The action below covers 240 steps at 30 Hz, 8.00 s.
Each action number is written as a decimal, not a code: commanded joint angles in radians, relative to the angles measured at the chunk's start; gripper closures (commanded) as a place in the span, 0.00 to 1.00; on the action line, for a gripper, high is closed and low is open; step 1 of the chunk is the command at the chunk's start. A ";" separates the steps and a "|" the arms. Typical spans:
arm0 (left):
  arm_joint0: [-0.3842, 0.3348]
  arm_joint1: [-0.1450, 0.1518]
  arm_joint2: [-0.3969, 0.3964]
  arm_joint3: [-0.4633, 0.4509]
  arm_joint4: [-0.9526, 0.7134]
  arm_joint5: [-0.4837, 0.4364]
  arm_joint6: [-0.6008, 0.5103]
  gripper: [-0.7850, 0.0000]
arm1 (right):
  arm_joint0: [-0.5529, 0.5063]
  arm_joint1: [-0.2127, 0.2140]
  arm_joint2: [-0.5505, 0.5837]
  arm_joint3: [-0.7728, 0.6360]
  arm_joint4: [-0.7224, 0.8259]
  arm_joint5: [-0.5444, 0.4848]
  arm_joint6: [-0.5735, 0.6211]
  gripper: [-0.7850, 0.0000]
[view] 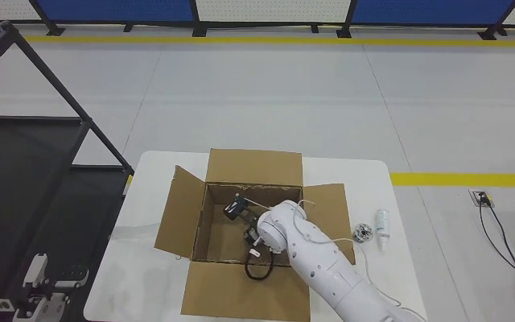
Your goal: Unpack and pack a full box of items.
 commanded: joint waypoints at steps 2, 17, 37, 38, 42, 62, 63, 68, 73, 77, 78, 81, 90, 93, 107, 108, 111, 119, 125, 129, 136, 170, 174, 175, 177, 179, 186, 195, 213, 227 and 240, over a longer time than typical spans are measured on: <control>0.002 0.000 -0.002 -0.001 -0.002 -0.001 -0.001 0.00 | -0.031 0.019 0.036 -0.087 -0.023 -0.006 -0.039 1.00; 0.012 -0.002 0.000 -0.009 -0.016 -0.015 -0.014 0.00 | -0.488 0.158 0.335 -0.919 -0.196 -0.172 -0.082 1.00; 0.012 0.001 -0.018 0.015 -0.053 -0.037 -0.079 0.00 | -0.929 0.208 0.603 -1.301 -0.030 -0.145 -0.324 1.00; 0.011 0.001 -0.019 0.017 -0.054 -0.038 -0.084 0.00 | -0.929 0.208 0.603 -1.301 -0.030 -0.145 -0.324 1.00; 0.007 0.003 -0.026 0.029 -0.069 -0.040 -0.105 0.00 | -0.929 0.208 0.603 -1.301 -0.030 -0.145 -0.324 1.00; -0.021 0.020 -0.022 0.060 -0.078 -0.051 -0.285 0.00 | -1.278 0.242 0.918 -1.487 -0.040 -0.123 -0.508 1.00; -0.019 0.020 -0.017 0.058 -0.075 -0.055 -0.293 0.00 | -1.307 0.244 0.952 -1.484 -0.020 -0.126 -0.516 1.00; -0.015 0.020 -0.010 0.055 -0.073 -0.055 -0.298 0.00 | -1.377 0.254 1.089 -1.418 0.075 -0.152 -0.461 1.00; -0.015 0.020 -0.010 0.055 -0.073 -0.055 -0.298 0.00 | -1.316 0.267 1.153 -1.271 0.136 -0.129 -0.345 1.00; -0.015 0.020 -0.010 0.055 -0.073 -0.055 -0.298 0.00 | -1.223 0.278 1.165 -1.151 0.160 -0.087 -0.260 1.00; -0.015 0.020 -0.010 0.055 -0.073 -0.055 -0.298 0.00 | -1.194 0.282 1.161 -1.118 0.145 -0.075 -0.232 1.00; -0.015 0.020 -0.010 0.055 -0.073 -0.055 -0.298 0.00 | -1.094 0.291 1.135 -1.026 0.105 -0.026 -0.151 1.00; -0.015 0.020 -0.010 0.055 -0.073 -0.055 -0.298 0.00 | -1.064 0.293 1.127 -1.007 0.089 -0.004 -0.135 1.00; -0.015 0.020 -0.010 0.055 -0.073 -0.055 -0.298 0.00 | -1.068 0.294 1.090 -1.008 0.061 -0.006 -0.146 1.00; -0.015 0.020 -0.010 0.055 -0.073 -0.055 -0.298 0.00 | -0.957 0.306 0.935 -0.877 -0.078 0.023 -0.128 1.00; -0.015 0.020 -0.010 0.055 -0.073 -0.055 -0.298 0.00 | -0.953 0.306 0.931 -0.872 -0.084 0.026 -0.132 1.00; -0.015 0.020 -0.010 0.055 -0.073 -0.055 -0.298 0.00 | -0.946 0.308 0.920 -0.856 -0.088 0.029 -0.139 1.00; -0.015 0.020 -0.010 0.055 -0.073 -0.055 -0.298 0.00 | -0.924 0.324 0.938 -0.824 -0.028 -0.093 -0.134 1.00; -0.015 0.020 -0.010 0.055 -0.073 -0.055 -0.298 0.00 | -0.925 0.327 0.959 -0.828 0.022 -0.108 -0.139 1.00; -0.015 0.020 -0.010 0.055 -0.073 -0.055 -0.298 0.00 | -0.925 0.327 0.959 -0.828 0.022 -0.108 -0.139 1.00; -0.015 0.020 -0.010 0.055 -0.073 -0.055 -0.298 0.00 | -0.884 0.348 0.970 -0.766 0.003 -0.316 -0.216 1.00; -0.015 0.020 -0.010 0.055 -0.073 -0.055 -0.298 0.00 | -0.584 0.534 0.850 -0.315 0.076 -0.826 -0.161 1.00; -0.015 0.020 -0.010 0.055 -0.073 -0.055 -0.298 0.00 | -0.585 0.550 0.831 -0.305 0.076 -0.826 -0.186 1.00; -0.015 0.020 -0.010 0.055 -0.073 -0.055 -0.298 0.00 | -0.587 0.554 0.826 -0.304 0.075 -0.826 -0.192 0.84; -0.015 0.020 -0.010 0.055 -0.073 -0.055 -0.298 0.00 | -0.589 0.560 0.817 -0.303 0.073 -0.826 -0.203 0.75; -0.015 0.020 -0.010 0.055 -0.073 -0.055 -0.298 0.00 | -0.594 0.567 0.810 -0.307 0.075 -0.826 -0.221 0.65; -0.015 0.020 -0.010 0.055 -0.073 -0.055 -0.298 0.00 | -0.608 0.590 0.795 -0.316 0.068 -0.826 -0.265 0.49; -0.015 0.020 -0.010 0.055 -0.073 -0.055 -0.298 0.00 | -0.620 0.611 0.771 -0.325 0.070 -0.826 -0.309 0.00; -0.015 0.020 -0.010 0.055 -0.073 -0.055 -0.298 0.00 | -0.692 0.652 0.802 -0.411 0.082 -0.826 -0.394 0.00; -0.015 0.020 -0.010 0.055 -0.073 -0.055 -0.298 0.00 | -0.972 0.674 0.982 -0.763 0.306 -0.651 -0.504 0.00; -0.015 0.020 -0.010 0.055 -0.073 -0.055 -0.298 0.00 | -1.133 0.670 1.062 -0.954 0.684 -0.491 -0.523 0.00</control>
